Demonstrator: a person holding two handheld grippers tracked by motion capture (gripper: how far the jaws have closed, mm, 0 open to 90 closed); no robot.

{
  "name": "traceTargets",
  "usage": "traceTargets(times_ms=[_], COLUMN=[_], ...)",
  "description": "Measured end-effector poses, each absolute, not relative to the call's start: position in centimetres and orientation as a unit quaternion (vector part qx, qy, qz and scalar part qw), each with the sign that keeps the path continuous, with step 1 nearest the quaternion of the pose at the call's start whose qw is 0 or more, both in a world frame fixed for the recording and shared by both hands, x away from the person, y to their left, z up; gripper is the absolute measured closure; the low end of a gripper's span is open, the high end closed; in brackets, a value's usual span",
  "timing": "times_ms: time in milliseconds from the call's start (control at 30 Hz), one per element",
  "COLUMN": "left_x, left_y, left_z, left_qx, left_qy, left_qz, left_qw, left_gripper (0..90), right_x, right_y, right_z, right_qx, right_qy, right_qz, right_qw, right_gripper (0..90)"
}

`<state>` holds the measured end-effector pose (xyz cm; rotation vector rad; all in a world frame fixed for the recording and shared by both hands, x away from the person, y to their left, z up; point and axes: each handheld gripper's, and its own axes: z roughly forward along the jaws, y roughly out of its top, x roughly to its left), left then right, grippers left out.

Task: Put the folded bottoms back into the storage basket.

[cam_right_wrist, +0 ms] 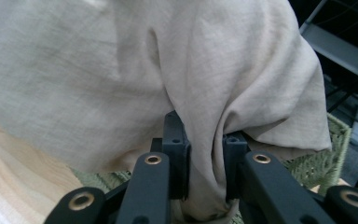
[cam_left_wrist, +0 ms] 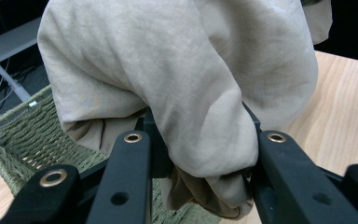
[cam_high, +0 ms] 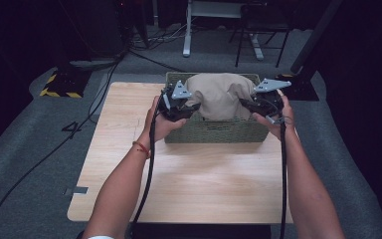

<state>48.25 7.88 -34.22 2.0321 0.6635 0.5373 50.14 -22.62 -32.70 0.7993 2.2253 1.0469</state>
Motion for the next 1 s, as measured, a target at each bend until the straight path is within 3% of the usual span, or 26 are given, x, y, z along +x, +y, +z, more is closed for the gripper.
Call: traceTargets(times_ms=[433,1000], left_x=[50.8,51.7], left_y=[6.7,6.6], left_z=[-36.7,-39.1], left_qx=[0.833,0.852], left_qy=[0.295,0.326], left_qz=[0.217,0.192], left_qw=[0.415,0.362], left_gripper=[68.0,66.1], right_x=[53.9,54.6], right_y=[-22.0,-20.0], right_z=[-35.9,-38.6], right_qx=[0.341,0.355], right_qy=[0.828,0.851], right_qz=[0.364,0.302], right_qw=[0.257,0.242], right_gripper=[77.8,77.0])
